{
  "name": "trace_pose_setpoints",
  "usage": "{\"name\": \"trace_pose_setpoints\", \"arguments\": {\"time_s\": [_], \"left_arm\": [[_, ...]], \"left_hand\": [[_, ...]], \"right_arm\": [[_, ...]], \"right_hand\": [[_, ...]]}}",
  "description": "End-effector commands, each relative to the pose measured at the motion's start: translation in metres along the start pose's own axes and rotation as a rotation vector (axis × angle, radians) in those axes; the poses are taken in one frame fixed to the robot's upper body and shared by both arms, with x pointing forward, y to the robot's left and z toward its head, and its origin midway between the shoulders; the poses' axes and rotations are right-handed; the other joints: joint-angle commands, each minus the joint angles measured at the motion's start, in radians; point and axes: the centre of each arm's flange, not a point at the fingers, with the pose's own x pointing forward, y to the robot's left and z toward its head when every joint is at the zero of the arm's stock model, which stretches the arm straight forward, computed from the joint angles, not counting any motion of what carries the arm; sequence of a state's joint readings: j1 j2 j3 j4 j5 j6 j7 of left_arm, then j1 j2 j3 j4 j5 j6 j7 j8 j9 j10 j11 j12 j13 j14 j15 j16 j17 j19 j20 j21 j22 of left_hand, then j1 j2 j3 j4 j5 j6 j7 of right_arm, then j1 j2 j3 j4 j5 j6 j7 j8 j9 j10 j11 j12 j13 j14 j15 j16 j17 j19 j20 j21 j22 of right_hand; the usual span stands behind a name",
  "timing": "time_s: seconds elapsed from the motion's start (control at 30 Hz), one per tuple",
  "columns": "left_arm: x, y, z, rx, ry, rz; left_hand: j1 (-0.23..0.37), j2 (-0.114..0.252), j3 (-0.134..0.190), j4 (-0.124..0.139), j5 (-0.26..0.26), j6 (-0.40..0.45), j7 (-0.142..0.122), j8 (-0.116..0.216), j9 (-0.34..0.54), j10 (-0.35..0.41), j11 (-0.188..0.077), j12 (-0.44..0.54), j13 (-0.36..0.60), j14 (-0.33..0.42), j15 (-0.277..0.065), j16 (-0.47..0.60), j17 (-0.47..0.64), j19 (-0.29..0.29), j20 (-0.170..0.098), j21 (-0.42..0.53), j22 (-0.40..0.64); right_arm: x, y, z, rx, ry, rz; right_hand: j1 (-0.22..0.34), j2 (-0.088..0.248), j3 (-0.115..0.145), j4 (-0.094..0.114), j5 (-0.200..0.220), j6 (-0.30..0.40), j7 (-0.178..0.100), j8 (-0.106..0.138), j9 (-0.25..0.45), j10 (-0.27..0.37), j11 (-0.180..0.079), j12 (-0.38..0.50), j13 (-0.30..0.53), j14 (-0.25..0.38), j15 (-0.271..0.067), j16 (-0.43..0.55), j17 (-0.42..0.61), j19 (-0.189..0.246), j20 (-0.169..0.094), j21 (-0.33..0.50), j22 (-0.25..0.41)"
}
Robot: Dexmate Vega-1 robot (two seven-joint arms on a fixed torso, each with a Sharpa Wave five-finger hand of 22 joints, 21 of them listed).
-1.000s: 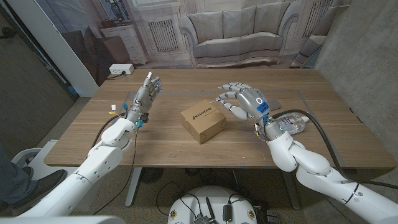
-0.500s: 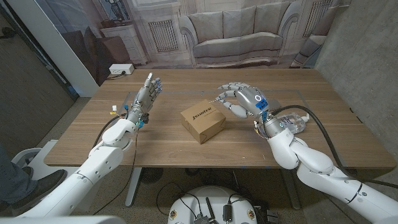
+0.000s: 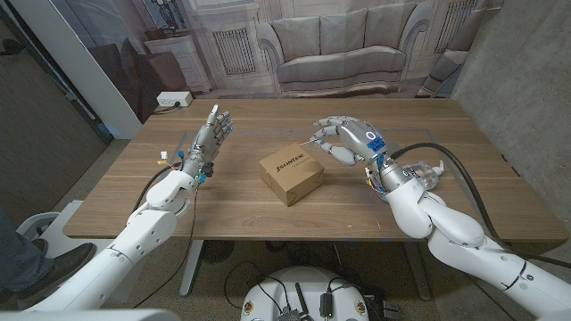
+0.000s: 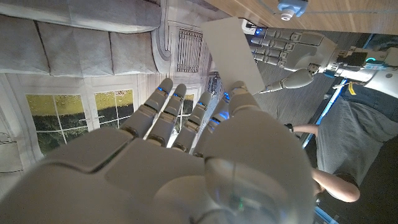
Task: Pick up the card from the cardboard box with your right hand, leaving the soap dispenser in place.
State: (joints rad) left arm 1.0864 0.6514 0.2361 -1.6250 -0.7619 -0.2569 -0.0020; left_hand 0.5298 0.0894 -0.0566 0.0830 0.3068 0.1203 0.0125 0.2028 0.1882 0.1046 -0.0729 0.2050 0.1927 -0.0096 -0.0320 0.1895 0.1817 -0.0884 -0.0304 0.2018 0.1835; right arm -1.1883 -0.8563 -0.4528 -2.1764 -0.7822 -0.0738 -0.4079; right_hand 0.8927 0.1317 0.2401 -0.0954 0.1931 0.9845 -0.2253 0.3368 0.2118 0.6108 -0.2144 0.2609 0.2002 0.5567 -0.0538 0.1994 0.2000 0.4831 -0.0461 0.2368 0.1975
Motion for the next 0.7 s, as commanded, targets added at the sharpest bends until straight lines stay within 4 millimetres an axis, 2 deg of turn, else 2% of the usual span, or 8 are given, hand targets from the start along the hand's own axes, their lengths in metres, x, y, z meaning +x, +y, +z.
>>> {"name": "trace_pose_setpoints", "arguments": {"time_s": [0.03, 0.7], "left_arm": [[-0.003, 0.001, -0.001, -0.003, -0.001, 0.002], [-0.01, 0.002, -0.001, -0.004, -0.003, 0.005]], "left_hand": [[0.002, 0.006, -0.009, 0.002, -0.003, 0.003, -0.004, -0.001, 0.003, 0.0, -0.003, 0.002, 0.003, -0.007, -0.004, -0.001, 0.002, -0.009, -0.059, 0.004, 0.003], [0.006, 0.008, -0.011, 0.0, -0.003, 0.003, -0.003, 0.0, 0.003, 0.0, 0.0, 0.002, 0.003, -0.007, -0.005, -0.001, 0.002, -0.009, -0.057, 0.005, 0.003]], "right_arm": [[0.007, -0.012, 0.0, 0.003, 0.029, 0.059], [0.015, -0.029, 0.0, 0.005, 0.064, 0.099]], "right_hand": [[0.005, -0.003, 0.0, -0.004, -0.002, 0.005, 0.0, 0.006, 0.004, 0.012, -0.001, 0.002, 0.0, 0.009, -0.133, 0.001, 0.002, 0.008, -0.077, 0.005, 0.003], [0.003, -0.004, -0.002, -0.005, -0.003, 0.005, 0.0, 0.004, 0.003, 0.007, -0.001, -0.002, -0.001, 0.004, -0.131, -0.002, 0.002, 0.004, -0.071, 0.003, 0.002]]}}
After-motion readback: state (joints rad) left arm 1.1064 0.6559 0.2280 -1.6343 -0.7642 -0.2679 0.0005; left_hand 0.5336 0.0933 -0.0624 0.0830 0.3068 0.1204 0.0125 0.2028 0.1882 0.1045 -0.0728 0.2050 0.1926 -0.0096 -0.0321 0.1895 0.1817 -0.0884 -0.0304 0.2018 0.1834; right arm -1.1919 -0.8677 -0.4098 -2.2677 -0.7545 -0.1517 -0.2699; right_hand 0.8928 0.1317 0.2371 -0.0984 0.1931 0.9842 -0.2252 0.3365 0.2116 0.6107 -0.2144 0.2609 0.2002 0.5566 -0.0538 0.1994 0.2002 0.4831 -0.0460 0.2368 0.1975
